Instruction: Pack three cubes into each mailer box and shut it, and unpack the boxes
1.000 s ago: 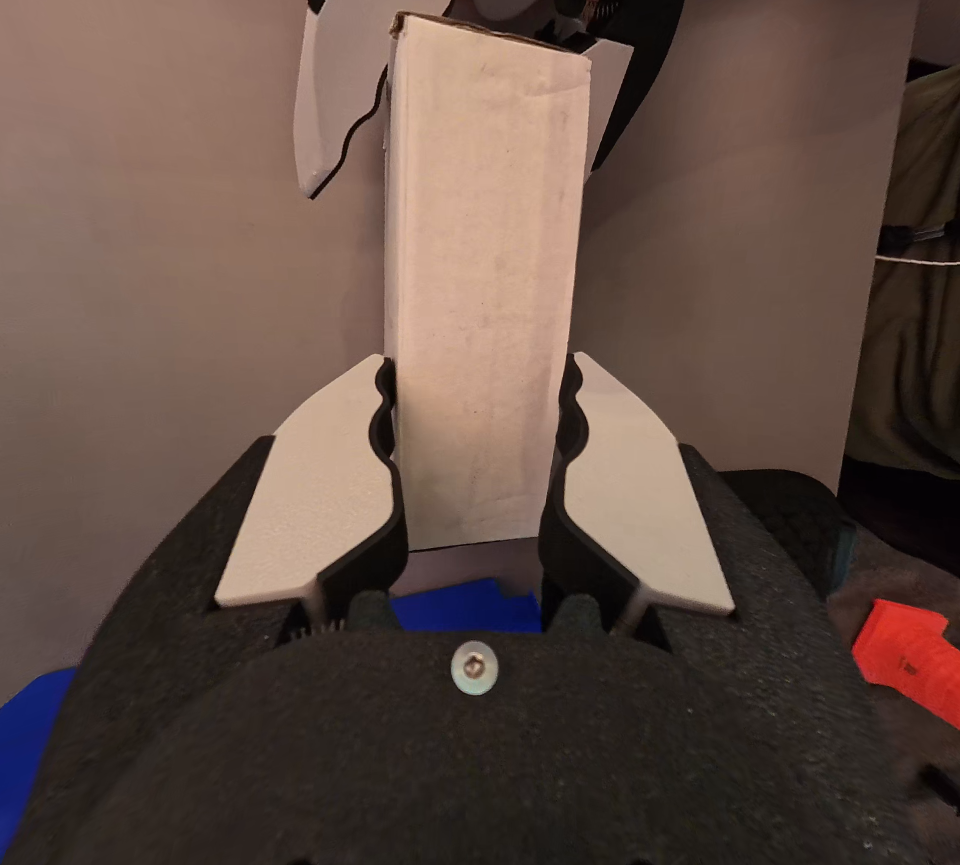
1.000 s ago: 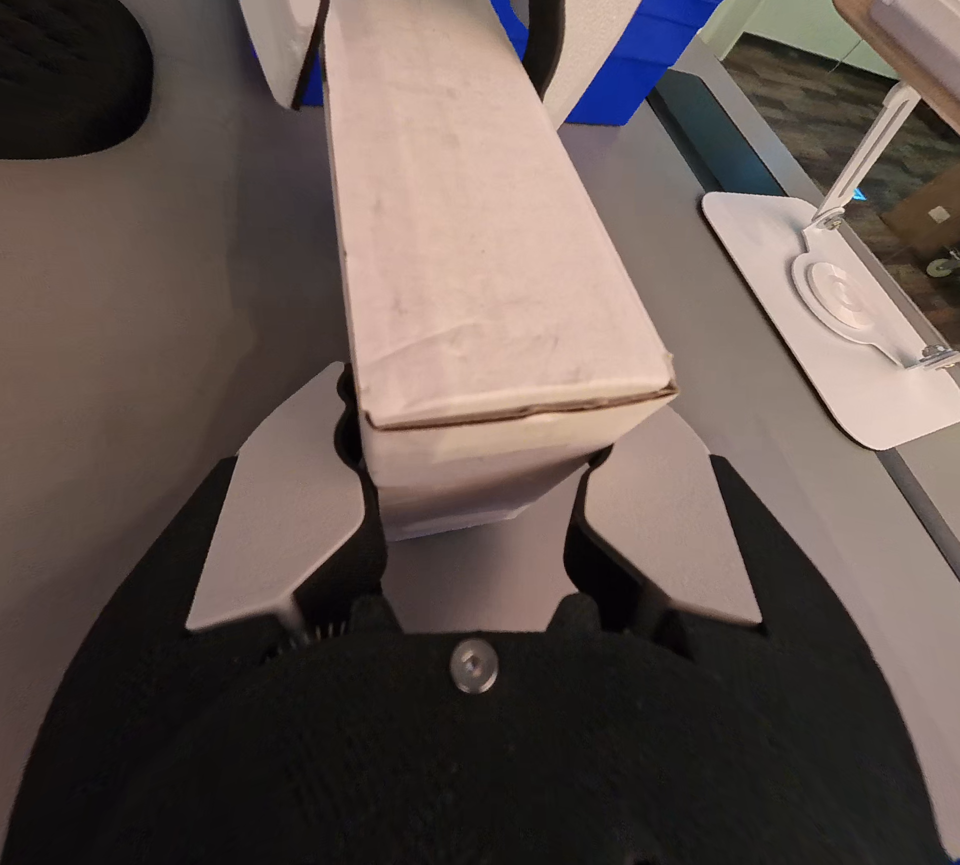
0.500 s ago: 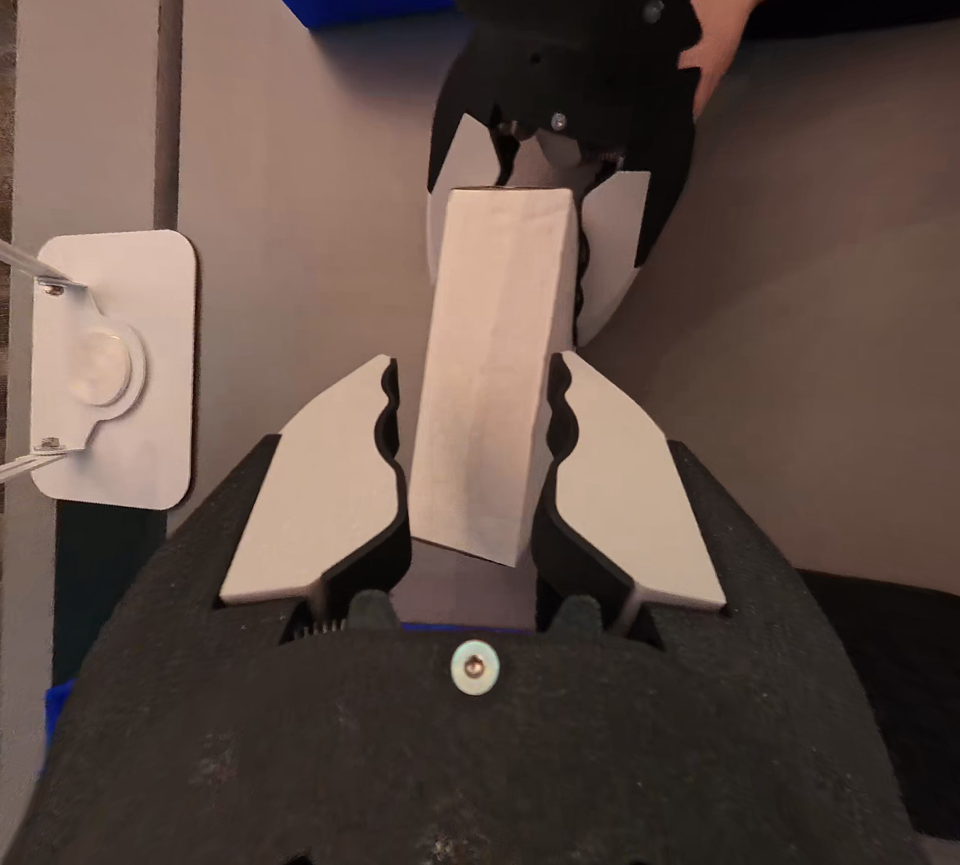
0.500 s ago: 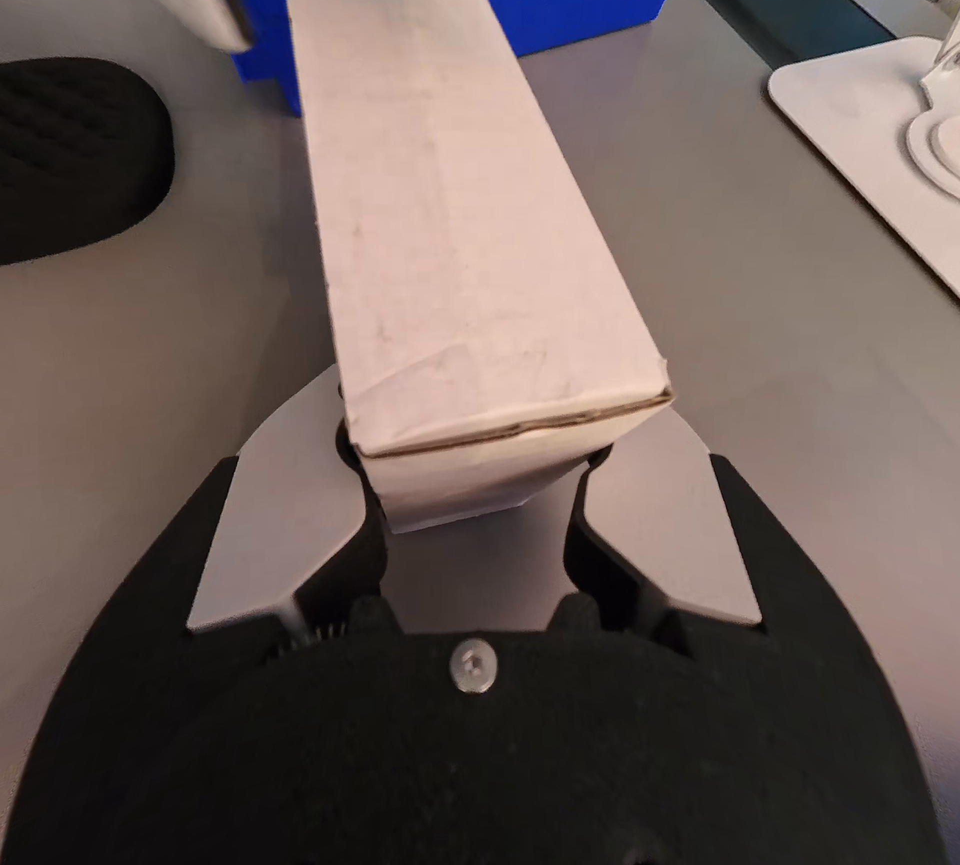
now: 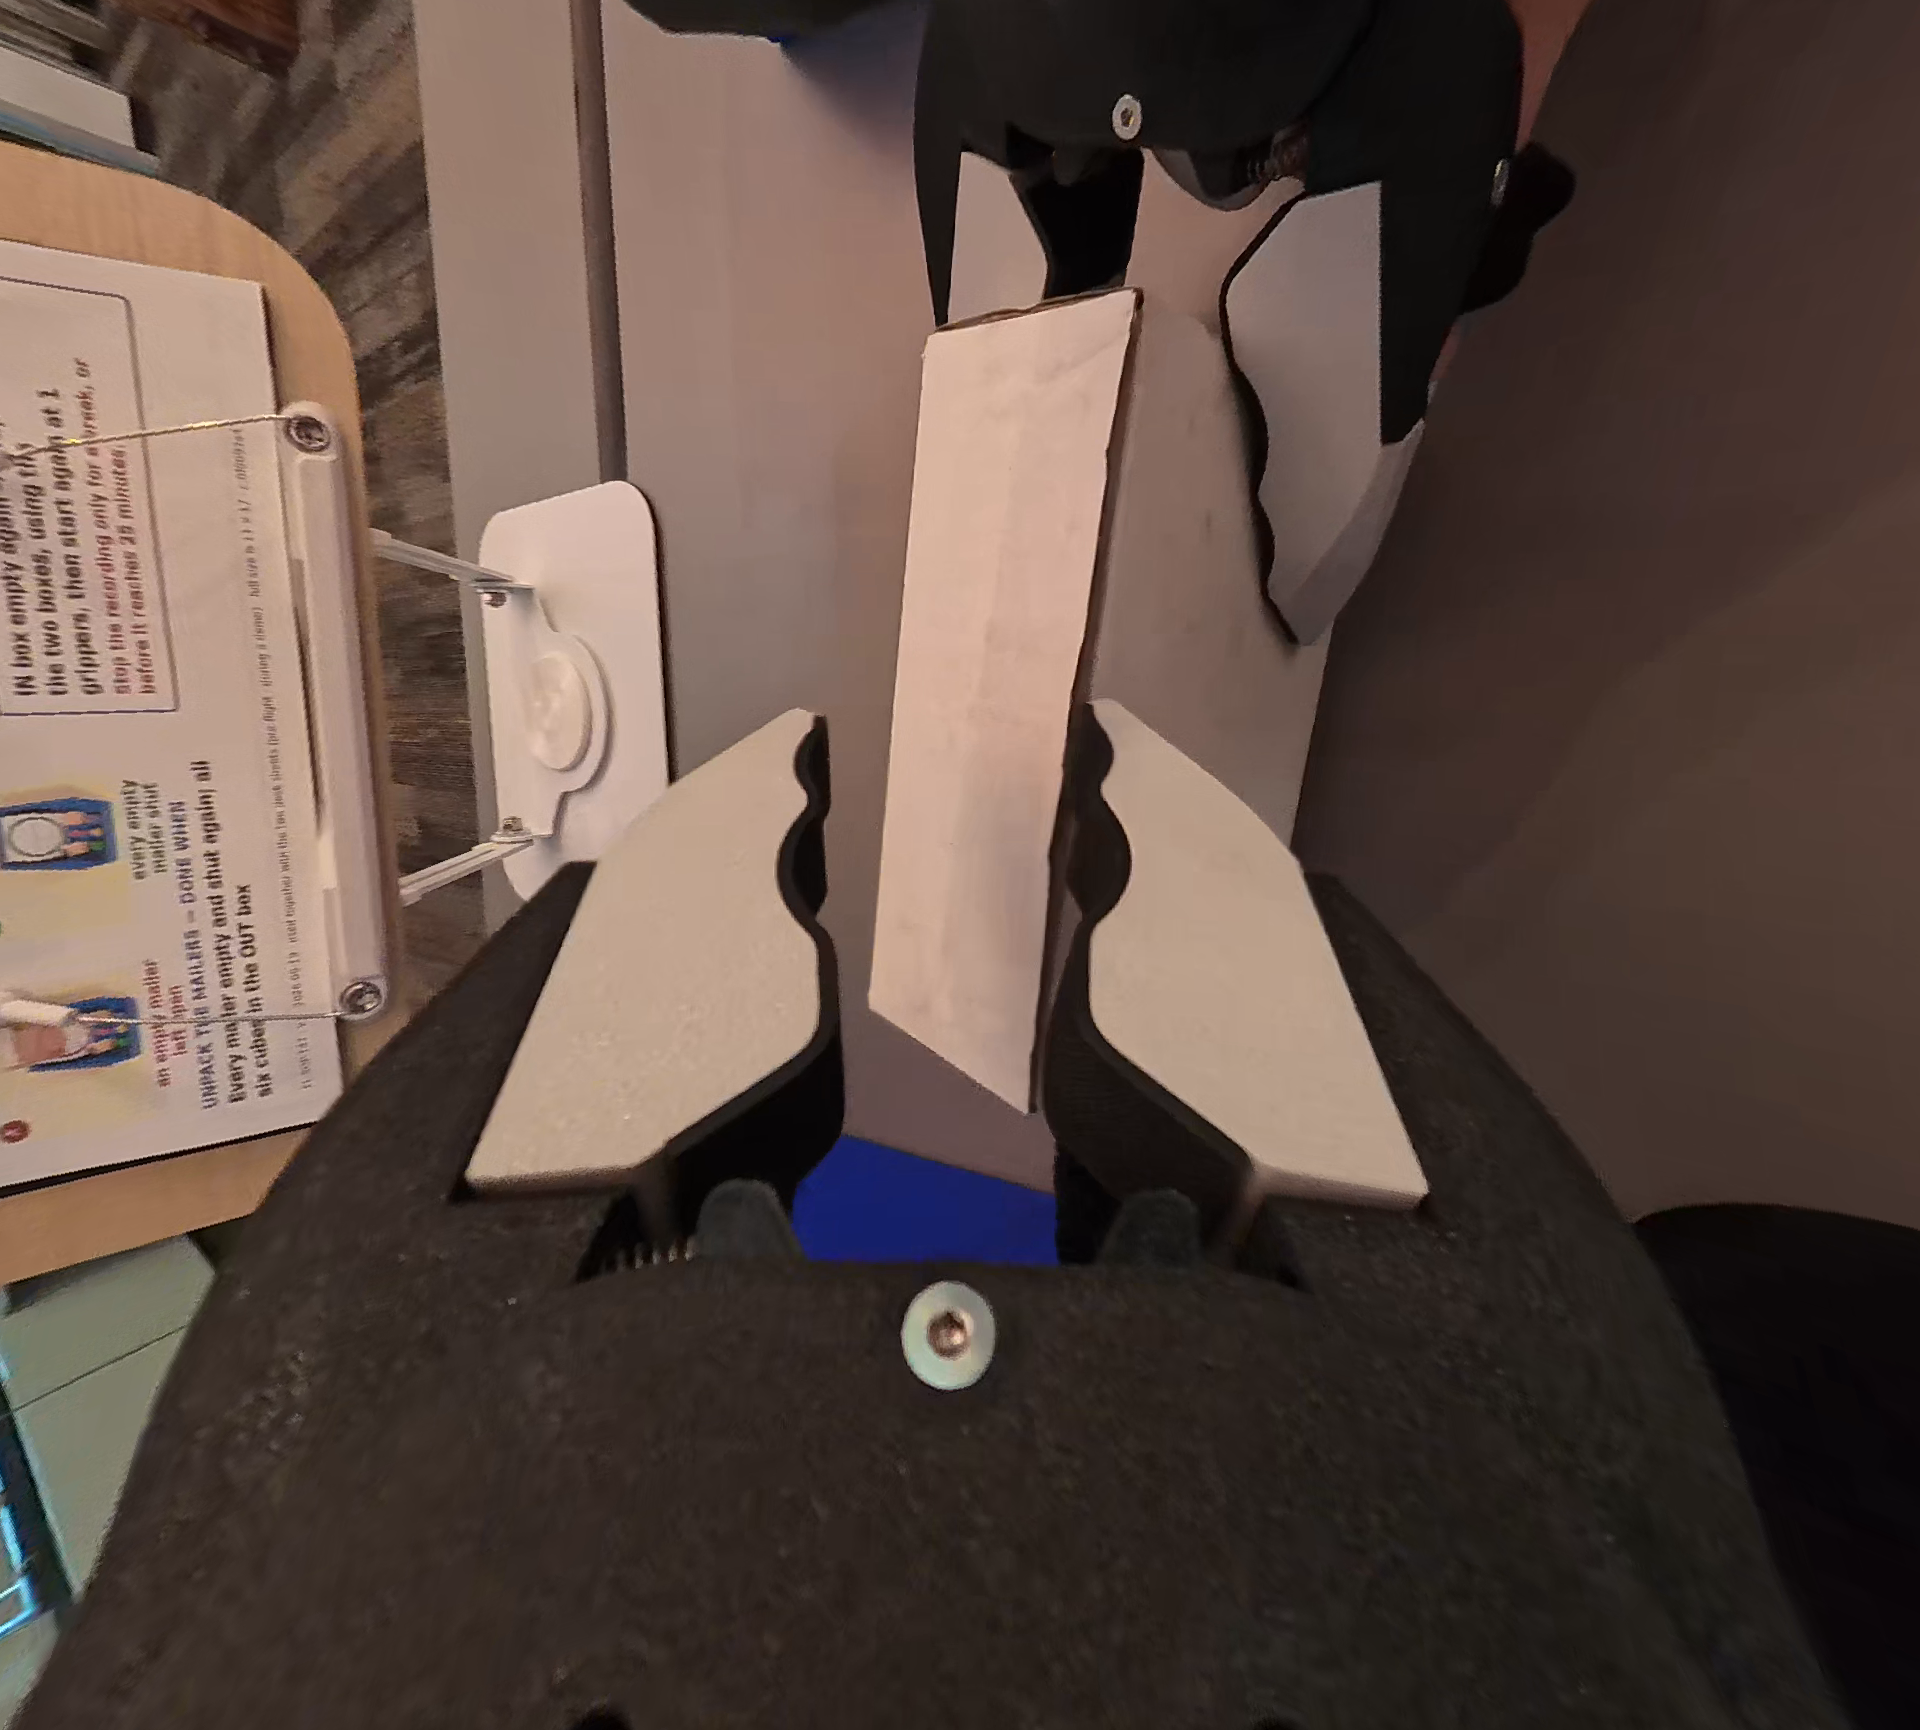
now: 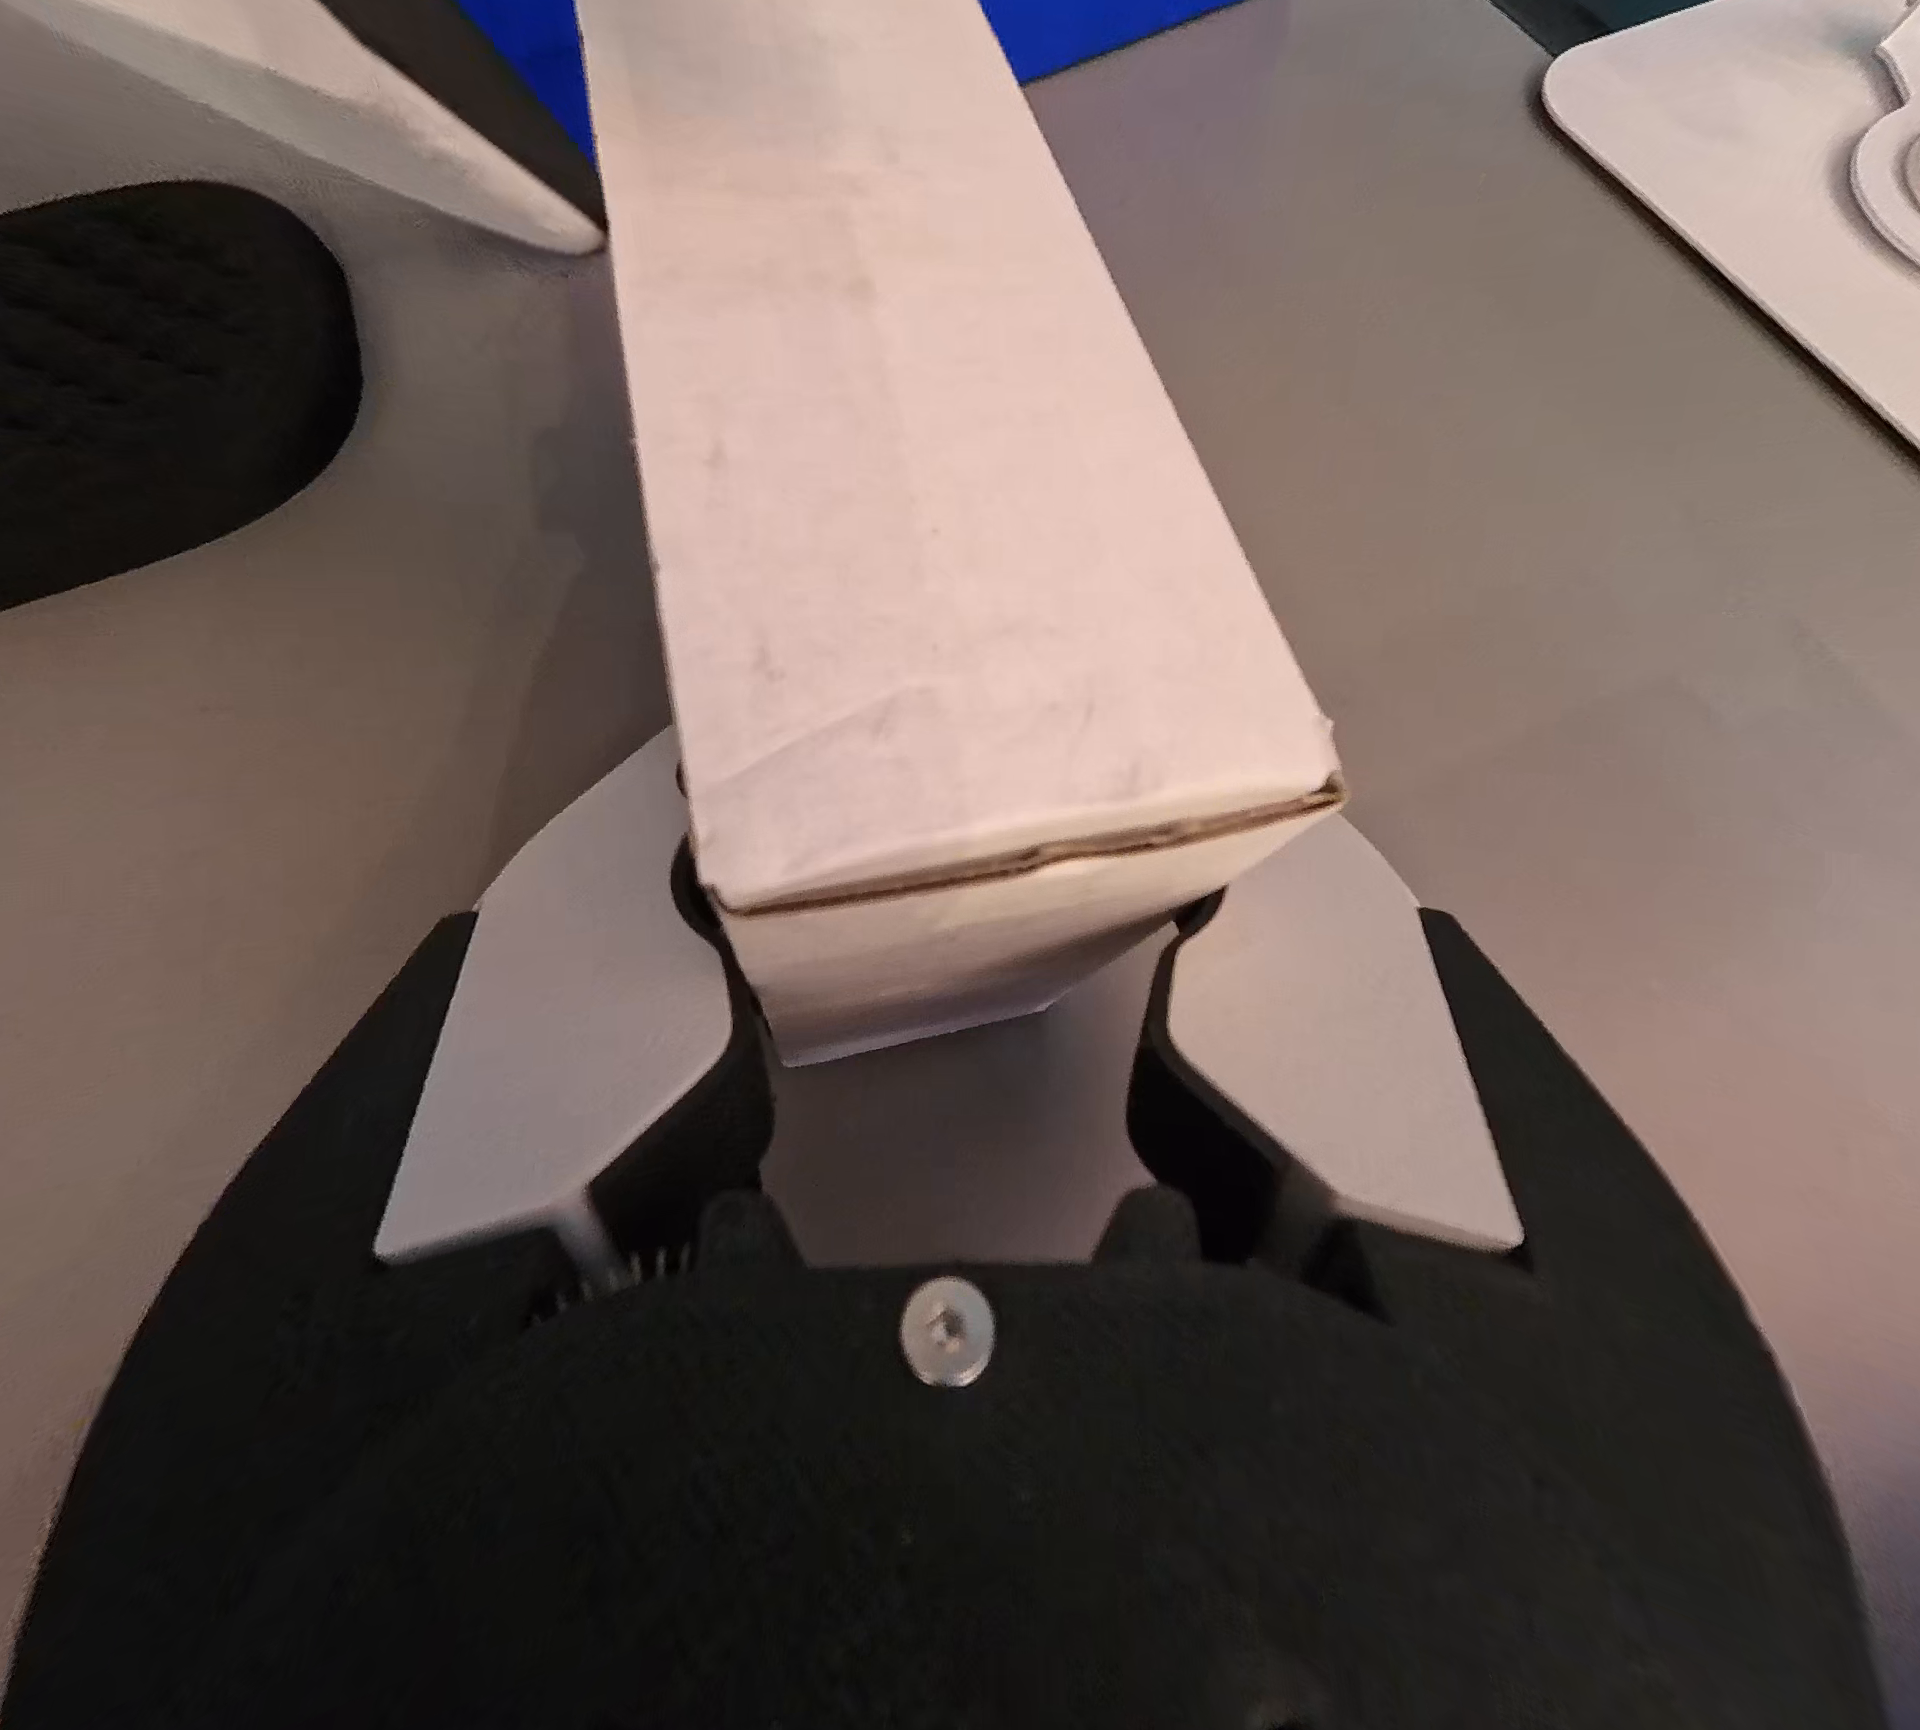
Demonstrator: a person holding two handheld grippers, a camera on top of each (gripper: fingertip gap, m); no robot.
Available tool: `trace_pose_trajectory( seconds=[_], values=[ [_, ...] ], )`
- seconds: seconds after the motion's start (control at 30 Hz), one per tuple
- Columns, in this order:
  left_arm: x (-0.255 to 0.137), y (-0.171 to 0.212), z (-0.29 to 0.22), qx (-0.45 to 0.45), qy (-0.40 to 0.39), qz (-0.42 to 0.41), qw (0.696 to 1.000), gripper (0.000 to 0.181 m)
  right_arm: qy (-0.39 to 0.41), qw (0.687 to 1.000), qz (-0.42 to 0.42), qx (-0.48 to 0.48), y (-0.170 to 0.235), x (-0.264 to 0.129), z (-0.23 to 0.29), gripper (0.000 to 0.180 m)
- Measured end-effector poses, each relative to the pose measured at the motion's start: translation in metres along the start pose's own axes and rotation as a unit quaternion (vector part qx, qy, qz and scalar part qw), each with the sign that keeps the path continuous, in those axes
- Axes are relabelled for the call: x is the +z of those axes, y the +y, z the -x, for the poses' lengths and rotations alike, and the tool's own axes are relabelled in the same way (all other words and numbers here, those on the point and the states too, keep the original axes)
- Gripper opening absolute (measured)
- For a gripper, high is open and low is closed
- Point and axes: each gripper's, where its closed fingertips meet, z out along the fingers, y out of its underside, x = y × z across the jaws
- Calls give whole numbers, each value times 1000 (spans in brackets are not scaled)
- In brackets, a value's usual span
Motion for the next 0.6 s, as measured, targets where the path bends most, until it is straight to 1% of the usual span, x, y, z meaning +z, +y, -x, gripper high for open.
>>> trace_pose_trajectory(
  seconds=[0.13, 0.2, 0.33, 0.4, 0.47, 0.6],
  values=[
    [-1, 1, 1, 6, -10, 8, 1000, 46, 14, 1000, 0, -14, -2, 0, -2, 87],
    [0, 1, 0, 24, -31, 10, 999, 44, 25, 999, 5, -21, -1, -1, -4, 86],
    [4, -1, -9, 63, -76, 4, 995, 21, 26, 999, 17, -9, 6, 0, -5, 86],
    [7, 1, -16, 64, -76, 4, 995, 12, 28, 999, 15, -8, 6, 0, -6, 85],
    [8, 1, -19, 62, -78, 2, 995, 3, 42, 998, 19, -34, 7, 1, -9, 85],
    [6, 5, -18, 49, -91, 18, 995, 15, 61, 994, 27, -82, 9, 1, -10, 84]
  ],
)
